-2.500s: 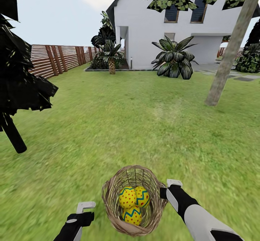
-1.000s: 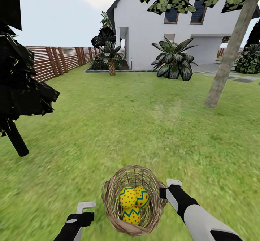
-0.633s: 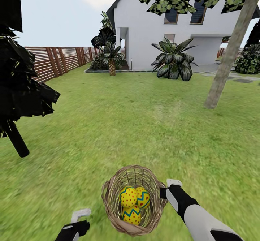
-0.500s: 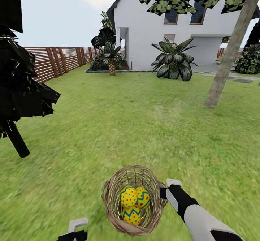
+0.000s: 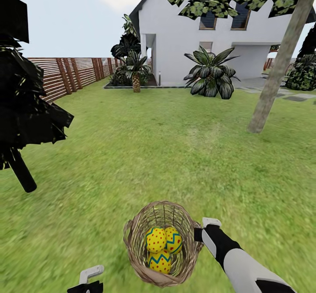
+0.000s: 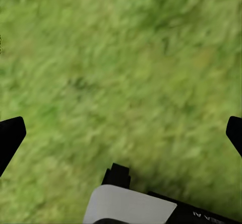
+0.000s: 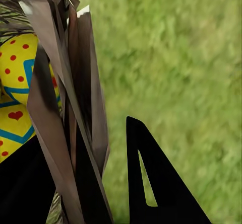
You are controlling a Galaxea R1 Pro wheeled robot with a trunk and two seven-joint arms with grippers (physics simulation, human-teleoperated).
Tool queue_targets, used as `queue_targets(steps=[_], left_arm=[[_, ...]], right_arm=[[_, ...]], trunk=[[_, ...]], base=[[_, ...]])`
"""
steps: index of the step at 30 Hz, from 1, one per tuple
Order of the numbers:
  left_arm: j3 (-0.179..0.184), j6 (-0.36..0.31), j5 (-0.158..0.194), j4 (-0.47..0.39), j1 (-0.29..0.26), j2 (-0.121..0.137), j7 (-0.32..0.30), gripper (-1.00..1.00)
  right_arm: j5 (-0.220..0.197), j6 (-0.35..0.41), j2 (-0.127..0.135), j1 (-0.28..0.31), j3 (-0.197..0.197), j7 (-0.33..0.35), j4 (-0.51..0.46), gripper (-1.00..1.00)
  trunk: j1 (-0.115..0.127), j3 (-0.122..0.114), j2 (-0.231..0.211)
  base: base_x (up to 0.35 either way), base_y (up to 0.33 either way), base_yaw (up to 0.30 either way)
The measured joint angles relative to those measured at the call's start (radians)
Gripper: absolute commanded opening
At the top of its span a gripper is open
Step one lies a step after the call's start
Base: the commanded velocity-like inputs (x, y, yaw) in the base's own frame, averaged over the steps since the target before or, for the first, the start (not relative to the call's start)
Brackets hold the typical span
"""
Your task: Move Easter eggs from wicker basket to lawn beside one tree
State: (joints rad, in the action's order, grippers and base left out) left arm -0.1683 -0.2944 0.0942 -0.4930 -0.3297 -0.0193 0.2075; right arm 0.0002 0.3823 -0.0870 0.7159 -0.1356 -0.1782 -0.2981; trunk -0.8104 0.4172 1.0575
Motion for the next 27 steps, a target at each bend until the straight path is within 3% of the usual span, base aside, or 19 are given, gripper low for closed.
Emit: queue_targets(steps=[23,27], left_arm=[[0.0,0.0,0.0,0.001,0.0,-0.002,-0.002,1.0],[0.001,0.002,0.001,-0.004,0.002,-0.002,-0.004,1.0]], right_arm=[[0.0,0.0,-0.001,0.0,0.001,0.0,0.0,-1.0],[0.0,0.0,-0.001,-0.001,0.002,0.0,0.001,-1.0]], trunk=[[0.088,-0.072,-0.161],[0.088,-0.072,-0.161]], base=[[0.0,0.0,0.0],[0.041,0.0,0.0]])
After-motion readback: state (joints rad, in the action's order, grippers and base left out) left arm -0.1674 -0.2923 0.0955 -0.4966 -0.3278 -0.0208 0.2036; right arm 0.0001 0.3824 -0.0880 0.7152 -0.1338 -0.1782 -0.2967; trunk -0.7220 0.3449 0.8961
